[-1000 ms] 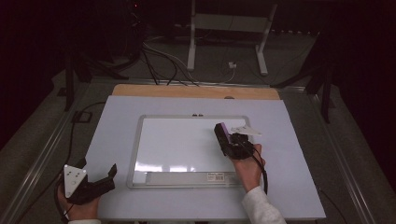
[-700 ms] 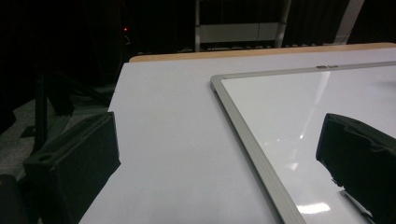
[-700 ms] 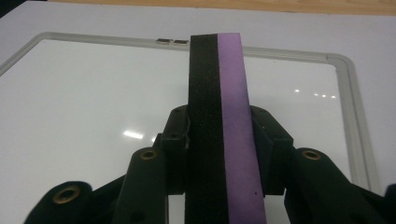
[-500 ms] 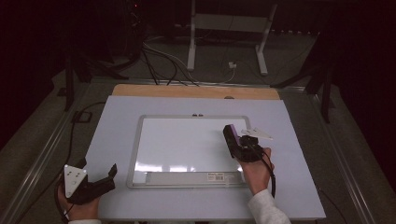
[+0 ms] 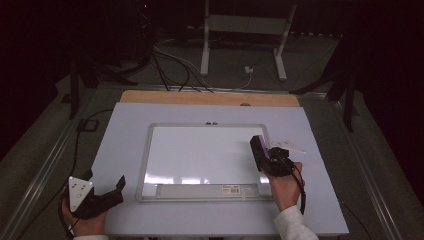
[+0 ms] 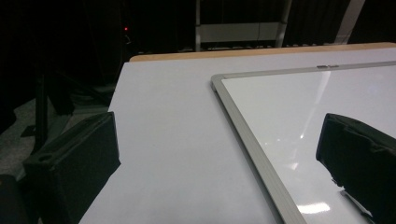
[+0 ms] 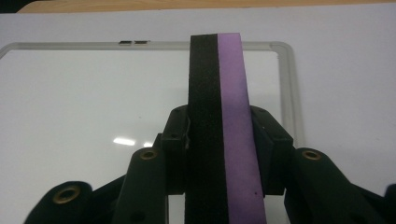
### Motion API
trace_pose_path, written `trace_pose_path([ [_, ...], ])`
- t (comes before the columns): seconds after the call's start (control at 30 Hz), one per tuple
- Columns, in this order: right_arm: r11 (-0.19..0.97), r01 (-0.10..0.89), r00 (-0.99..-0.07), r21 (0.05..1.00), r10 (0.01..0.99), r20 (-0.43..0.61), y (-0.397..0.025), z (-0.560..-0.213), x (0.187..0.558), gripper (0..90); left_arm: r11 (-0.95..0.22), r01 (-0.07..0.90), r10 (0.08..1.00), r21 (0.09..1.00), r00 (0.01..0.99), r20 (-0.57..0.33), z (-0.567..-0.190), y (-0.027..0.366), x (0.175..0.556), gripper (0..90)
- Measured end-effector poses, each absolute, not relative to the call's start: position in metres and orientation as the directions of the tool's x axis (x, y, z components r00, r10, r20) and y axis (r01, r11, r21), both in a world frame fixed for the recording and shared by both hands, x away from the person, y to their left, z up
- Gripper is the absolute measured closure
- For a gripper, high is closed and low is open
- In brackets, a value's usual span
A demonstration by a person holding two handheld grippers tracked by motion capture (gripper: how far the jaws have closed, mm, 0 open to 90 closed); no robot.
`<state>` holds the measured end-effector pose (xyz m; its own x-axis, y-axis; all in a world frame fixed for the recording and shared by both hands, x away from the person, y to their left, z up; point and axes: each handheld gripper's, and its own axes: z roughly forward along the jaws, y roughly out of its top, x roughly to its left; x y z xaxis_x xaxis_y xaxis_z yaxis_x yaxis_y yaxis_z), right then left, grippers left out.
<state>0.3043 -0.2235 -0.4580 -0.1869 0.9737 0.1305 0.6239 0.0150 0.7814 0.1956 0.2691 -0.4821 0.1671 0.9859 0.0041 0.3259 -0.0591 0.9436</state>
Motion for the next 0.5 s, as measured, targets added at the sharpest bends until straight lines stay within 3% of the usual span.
trace_pose_path([
  [0.5,-0.002,0.644,-0.144,0.765,0.982,0.124,-0.237,-0.462,0.29,63.2,-0.058,0.325,0.986,0.944,0.167,0.003,-0.482,0.269,0.196,0.2],
])
